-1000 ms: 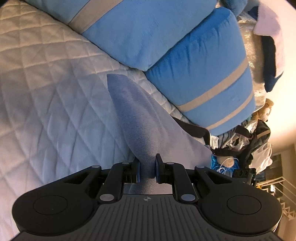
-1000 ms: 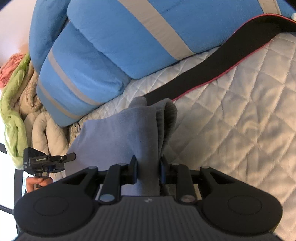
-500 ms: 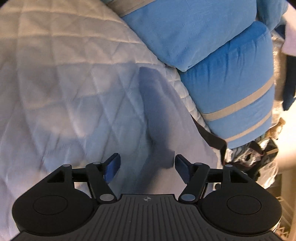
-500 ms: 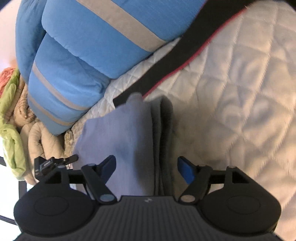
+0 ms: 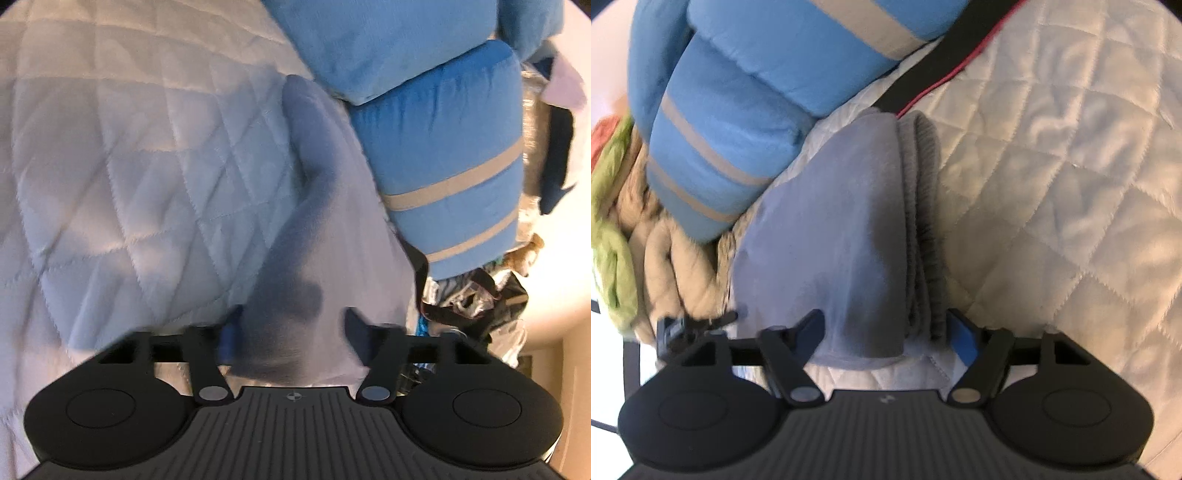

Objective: Fold clothes
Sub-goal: 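Open both grippers and release the folded hoodie onto the bed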

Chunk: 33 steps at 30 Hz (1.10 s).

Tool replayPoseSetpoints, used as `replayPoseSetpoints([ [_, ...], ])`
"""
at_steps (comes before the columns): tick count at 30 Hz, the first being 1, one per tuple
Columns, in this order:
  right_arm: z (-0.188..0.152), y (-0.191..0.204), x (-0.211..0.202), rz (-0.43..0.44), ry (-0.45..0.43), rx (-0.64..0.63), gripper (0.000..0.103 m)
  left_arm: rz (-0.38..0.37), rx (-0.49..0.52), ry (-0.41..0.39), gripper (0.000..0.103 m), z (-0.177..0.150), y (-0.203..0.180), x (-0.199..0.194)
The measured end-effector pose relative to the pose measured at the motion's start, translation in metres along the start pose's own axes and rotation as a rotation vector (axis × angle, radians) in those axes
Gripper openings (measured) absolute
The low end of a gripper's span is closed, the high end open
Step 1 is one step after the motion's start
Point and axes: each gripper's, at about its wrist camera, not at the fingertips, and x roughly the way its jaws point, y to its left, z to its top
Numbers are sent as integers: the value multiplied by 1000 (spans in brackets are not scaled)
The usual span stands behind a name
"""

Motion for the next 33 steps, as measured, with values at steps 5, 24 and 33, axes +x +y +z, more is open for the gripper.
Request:
replayPoseSetpoints([
  [5, -5, 4, -3, -17, -28, 32, 29, 37, 26, -20, 14, -4, -6, -1],
  [24, -33, 20, -46, -84, -133, -41, 87, 149, 41, -199, 65, -41, -4, -64],
  [33, -76, 63, -58, -198, -261, -305, 101, 343, 250, -425, 81, -110, -61, -74],
])
